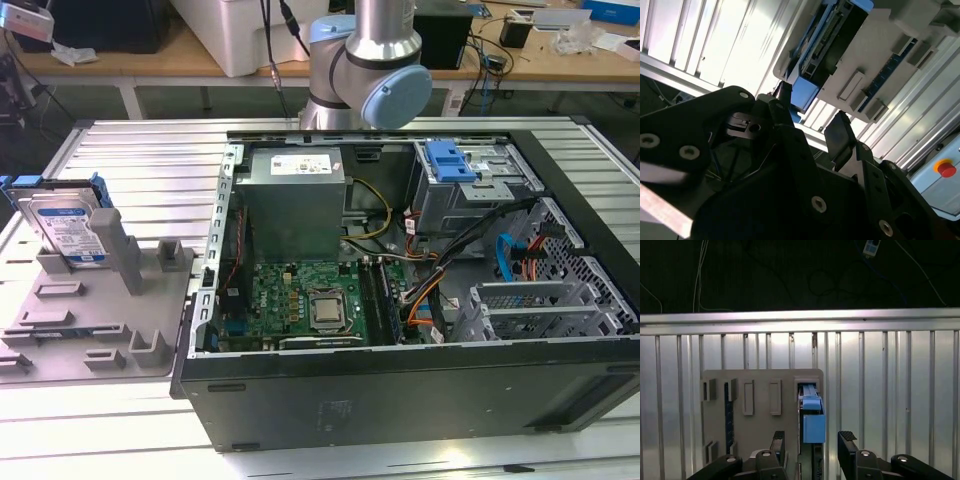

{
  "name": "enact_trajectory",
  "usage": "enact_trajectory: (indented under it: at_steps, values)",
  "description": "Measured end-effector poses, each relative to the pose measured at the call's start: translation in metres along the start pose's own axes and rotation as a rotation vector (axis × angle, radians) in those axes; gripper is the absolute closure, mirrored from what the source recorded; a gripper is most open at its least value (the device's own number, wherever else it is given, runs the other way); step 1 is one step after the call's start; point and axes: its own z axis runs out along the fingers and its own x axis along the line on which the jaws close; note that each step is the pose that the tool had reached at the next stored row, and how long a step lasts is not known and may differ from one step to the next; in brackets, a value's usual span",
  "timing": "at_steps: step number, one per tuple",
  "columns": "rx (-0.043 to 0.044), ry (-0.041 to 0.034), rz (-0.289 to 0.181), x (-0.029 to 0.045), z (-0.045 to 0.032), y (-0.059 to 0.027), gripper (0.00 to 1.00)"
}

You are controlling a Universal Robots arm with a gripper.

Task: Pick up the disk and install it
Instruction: 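Pick up the disk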

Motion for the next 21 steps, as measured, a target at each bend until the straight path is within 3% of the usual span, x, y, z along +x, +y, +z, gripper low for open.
enact_trajectory:
  at_steps: [5, 11, 15, 21]
  values:
    - [0.0000, -0.0001, 0.003, -0.0004, 0.0034, -0.0013, 0.46]
    - [0.0000, 0.0003, 0.003, -0.0064, 0.0065, -0.0012, 0.46]
    - [-0.0017, 0.0063, 0.003, -0.0068, 0.0141, -0.0001, 0.46]
    - [-0.0090, 0.0097, -0.003, -0.0071, 0.0187, 0.0000, 0.46]
